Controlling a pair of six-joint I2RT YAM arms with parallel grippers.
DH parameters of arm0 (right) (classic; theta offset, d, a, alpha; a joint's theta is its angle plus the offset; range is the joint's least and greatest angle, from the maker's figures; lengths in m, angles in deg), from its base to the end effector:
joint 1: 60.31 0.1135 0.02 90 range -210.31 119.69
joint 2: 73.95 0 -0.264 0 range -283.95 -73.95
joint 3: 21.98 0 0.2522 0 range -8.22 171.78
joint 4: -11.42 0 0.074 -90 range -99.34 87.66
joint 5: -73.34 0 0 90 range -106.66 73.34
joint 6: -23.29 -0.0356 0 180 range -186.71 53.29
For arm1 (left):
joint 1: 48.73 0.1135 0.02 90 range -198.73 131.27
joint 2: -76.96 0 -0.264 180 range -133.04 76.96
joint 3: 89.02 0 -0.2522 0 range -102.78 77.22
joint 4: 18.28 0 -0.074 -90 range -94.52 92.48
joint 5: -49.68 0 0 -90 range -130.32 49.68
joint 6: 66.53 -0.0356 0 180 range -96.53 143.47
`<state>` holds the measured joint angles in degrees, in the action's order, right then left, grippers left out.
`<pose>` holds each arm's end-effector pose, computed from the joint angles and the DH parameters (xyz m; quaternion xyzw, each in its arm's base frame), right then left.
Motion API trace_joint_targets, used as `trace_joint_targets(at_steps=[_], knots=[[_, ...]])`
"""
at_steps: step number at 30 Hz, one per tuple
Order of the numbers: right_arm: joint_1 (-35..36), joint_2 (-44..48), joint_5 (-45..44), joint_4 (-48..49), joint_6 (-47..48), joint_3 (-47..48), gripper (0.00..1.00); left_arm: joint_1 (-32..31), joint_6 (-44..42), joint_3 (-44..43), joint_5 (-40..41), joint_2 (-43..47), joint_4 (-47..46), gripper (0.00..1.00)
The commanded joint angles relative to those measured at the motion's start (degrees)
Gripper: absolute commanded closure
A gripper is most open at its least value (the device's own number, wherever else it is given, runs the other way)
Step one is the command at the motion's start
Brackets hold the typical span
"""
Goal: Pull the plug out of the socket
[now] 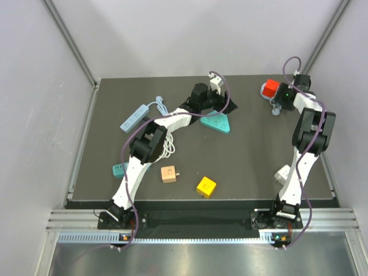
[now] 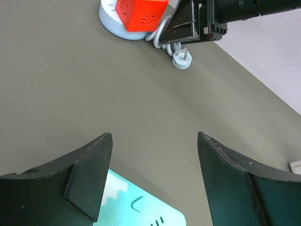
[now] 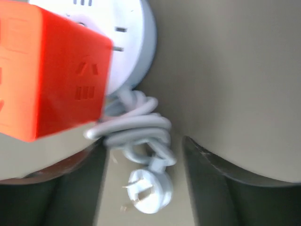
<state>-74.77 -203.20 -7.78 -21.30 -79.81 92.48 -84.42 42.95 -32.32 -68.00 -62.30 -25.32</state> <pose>0.4900 -0.1207 0.1731 0.1941 0.9092 0.0679 0.3621 0.4507 -0.3441 0.2001 0.2580 0.7086 -0.4534 0.4752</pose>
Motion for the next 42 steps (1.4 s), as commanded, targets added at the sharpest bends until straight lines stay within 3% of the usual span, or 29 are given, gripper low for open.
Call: trace_joint_targets(at_steps=[1, 6, 7, 10, 19, 26, 27, 29, 30, 33, 36, 42], knots=[[0.22, -1.26, -0.28, -0.2, 0.1, 3.27, 0.4, 0.09, -0.94, 0.2, -1.32, 1.54, -4.34, 0.23], [1.45, -0.83, 0.34, 0.42, -0.96, 1.16, 0.74, 0.09, -0.15, -0.06, -2.11, 0.92, -4.87, 0.23], [1.71, -0.57, 0.26, 0.5, -0.87, 0.72, 0.85, 0.09, -0.15, -0.15, -2.03, 0.92, -4.87, 0.23], [3.29, 1.63, -0.36, 0.68, -0.7, -1.82, 1.0, 0.08, -0.15, -0.15, -1.32, 1.1, -4.69, 0.23], [10.15, 15.33, -2.38, 3.67, -1.93, -19.92, 1.0, -0.26, 0.99, 0.02, 1.49, 1.36, -6.1, 0.18], [12.08, 28.52, -1.86, 6.57, -2.1, -38.2, 1.0, -2.9, -6.46, 0.81, 1.14, 2.5, -3.03, 0.08], [12.17, 30.53, -1.68, 6.57, -2.01, -39.52, 0.95, -3.95, -7.61, 1.08, 1.57, 2.85, -2.5, 0.07], [12.17, 32.3, -1.15, 6.39, -2.45, -42.07, 0.75, -5.01, -11.72, 2.39, 2.98, 4.16, -1.53, 0.05], [12.17, 33.87, -0.98, 6.13, -2.45, -42.69, 0.54, -5.97, -12.79, 3.44, 3.51, 4.61, -1.01, 0.05], [11.82, 36.43, -0.54, 4.29, -2.54, -43.05, 0.33, -7.47, -15.35, 5.03, 4.91, 6.19, -2.05, 0.05], [10.51, 38.89, -3.25, -0.28, -2.71, -41.21, 0.22, -8.17, -14.74, 6.61, 4.92, 6.9, -4.33, 0.04], [4.62, 47.68, -8.01, 1.37, -7.8, -43.66, 0.19, -10.28, -12.89, 4.78, 8.68, 4.62, -7.94, 0.03]])
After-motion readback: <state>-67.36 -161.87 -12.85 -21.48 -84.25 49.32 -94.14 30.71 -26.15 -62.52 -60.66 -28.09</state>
